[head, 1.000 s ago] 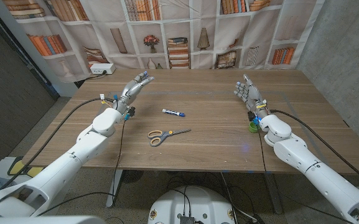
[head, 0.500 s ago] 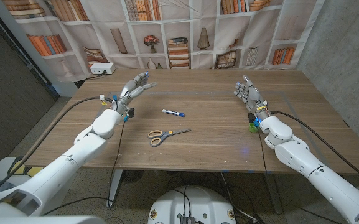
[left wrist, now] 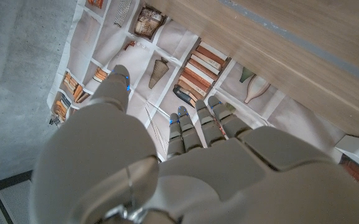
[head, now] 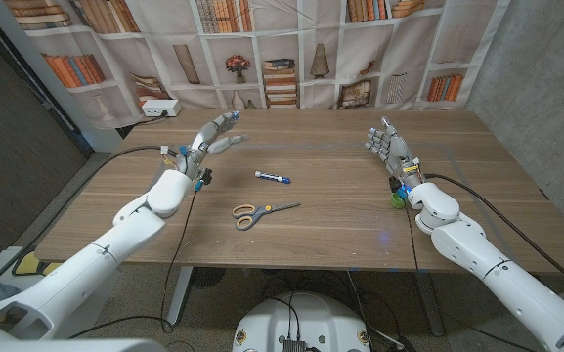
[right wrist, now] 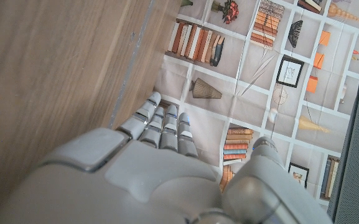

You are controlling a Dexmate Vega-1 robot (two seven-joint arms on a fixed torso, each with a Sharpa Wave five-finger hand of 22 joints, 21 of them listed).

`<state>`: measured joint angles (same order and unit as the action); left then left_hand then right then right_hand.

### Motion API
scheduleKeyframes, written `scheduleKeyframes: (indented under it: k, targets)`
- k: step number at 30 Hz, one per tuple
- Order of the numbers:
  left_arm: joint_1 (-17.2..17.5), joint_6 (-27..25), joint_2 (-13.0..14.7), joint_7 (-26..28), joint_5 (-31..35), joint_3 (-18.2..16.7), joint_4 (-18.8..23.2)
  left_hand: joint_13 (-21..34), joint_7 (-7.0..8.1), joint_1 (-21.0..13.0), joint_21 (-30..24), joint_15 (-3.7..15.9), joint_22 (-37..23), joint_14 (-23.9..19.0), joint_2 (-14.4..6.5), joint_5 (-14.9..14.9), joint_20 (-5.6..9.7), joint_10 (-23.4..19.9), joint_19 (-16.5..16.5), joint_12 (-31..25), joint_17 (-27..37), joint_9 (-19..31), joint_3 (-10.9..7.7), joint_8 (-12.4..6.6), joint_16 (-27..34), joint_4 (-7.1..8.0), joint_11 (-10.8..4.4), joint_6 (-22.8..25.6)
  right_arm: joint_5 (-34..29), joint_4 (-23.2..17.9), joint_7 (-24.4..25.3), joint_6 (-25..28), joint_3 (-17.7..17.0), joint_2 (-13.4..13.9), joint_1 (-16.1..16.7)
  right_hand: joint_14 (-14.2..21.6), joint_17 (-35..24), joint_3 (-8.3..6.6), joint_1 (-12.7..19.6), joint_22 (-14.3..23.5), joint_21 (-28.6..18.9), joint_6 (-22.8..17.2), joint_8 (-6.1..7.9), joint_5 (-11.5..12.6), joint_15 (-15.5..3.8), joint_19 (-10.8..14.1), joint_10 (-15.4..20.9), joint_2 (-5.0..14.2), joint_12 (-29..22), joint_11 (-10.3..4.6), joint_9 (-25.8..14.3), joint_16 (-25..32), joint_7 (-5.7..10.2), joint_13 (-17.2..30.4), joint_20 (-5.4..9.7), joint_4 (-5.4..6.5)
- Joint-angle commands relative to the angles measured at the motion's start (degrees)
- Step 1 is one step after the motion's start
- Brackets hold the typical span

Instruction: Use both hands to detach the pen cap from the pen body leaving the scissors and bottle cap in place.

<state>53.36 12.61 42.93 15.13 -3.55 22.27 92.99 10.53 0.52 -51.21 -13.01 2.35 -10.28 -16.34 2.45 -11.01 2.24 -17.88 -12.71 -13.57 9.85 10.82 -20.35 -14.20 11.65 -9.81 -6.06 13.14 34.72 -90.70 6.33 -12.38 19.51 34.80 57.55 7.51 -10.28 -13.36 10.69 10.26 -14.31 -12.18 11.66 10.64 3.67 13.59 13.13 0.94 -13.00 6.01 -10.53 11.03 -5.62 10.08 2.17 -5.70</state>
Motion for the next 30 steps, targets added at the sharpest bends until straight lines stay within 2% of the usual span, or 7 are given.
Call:
scheduleKeyframes:
  k: [1,8,15,22,25,30]
  targets:
    - [1.4,-10.7,3.9,3.6,10.2,0.2,9.1,0.3,0.19,-1.1,-0.5,3.42,-0.1,-1.3,-0.2,0.2,2.45,-1.5,-1.0,-0.5,0.0,0.1,-0.15,-0.44,0.2,0.47,-0.06,1.5,0.2,0.4,-0.4,-1.1,-0.1,-0.4,0.3,0.4,-0.1,-0.18,0.6,0.3,-0.3,-0.5,0.39,0.0,-0.15,0.2,0.2,-0.15,-0.4,0.04,-0.2,0.2,0.04,0.2,1.71,-0.37]
    - [1.9,-15.3,6.8,3.0,14.3,0.1,12.9,0.4,0.43,-1.7,-0.7,4.20,-0.1,-2.9,-0.1,0.3,2.73,-3.1,-2.0,-0.6,0.1,0.2,-0.09,-0.72,0.3,0.76,-0.76,3.3,0.4,0.0,0.1,-0.3,-0.1,-0.6,0.2,0.5,-0.1,-0.21,0.7,0.3,-0.2,-0.5,0.36,0.0,-0.13,0.3,0.3,-0.07,-0.4,0.11,-0.2,0.1,0.05,0.2,1.66,-0.40]
    - [1.9,-18.2,9.5,0.8,16.4,-0.4,15.3,0.4,0.64,-2.0,-0.8,4.39,-0.1,-4.1,-0.2,0.3,3.06,-4.4,-2.8,-0.6,0.1,0.2,-0.08,-0.75,0.3,1.08,-0.66,4.4,0.2,0.3,0.2,-0.2,0.2,-0.9,0.0,0.8,-0.1,-0.33,0.9,0.3,-0.2,-0.9,0.41,0.0,-0.15,0.6,0.7,0.17,-0.4,0.12,-0.2,0.1,0.14,0.2,1.60,-0.47]
    - [0.6,-20.5,11.5,-2.4,17.9,0.1,16.5,0.4,0.55,-2.4,-0.6,4.34,-0.1,-4.4,-0.3,0.3,3.08,-5.7,-2.7,-0.7,0.2,0.2,-0.10,-0.93,0.1,1.28,-0.71,5.8,-0.3,-0.4,0.6,1.6,0.8,-0.5,-0.5,1.3,-0.1,-0.50,1.2,0.2,-0.2,-1.2,0.43,0.0,0.14,0.8,1.1,0.48,-0.5,0.02,-0.2,0.2,0.21,0.2,1.64,-0.57]
    - [0.0,-21.6,12.0,-3.4,18.9,0.4,17.1,0.4,1.37,-2.6,-0.4,4.66,-0.1,-5.2,-0.5,0.3,3.15,-7.3,-2.8,-0.9,0.2,0.2,-0.13,-1.29,0.1,1.44,-1.14,7.5,-0.1,-1.0,0.9,2.3,0.8,-0.3,-0.4,1.4,-0.1,-0.58,1.3,0.2,-0.2,-1.2,0.42,0.0,0.17,0.8,1.1,0.61,-0.4,0.09,-0.2,0.2,0.22,0.2,1.66,-0.60]
    - [-1.6,-23.6,13.3,-5.8,21.5,1.5,18.5,0.4,1.78,-3.0,-0.3,4.94,-0.1,-6.0,-0.5,0.4,3.28,-9.4,-3.0,-1.2,0.1,0.2,-0.11,-1.86,0.0,1.58,-1.73,10.1,-0.1,-1.7,1.1,2.3,0.6,0.1,0.0,1.4,-0.1,-0.65,1.5,0.2,-0.1,-1.3,0.39,0.0,0.12,0.9,1.1,0.74,-0.4,-0.01,-0.2,0.1,0.25,0.2,1.61,-0.65]
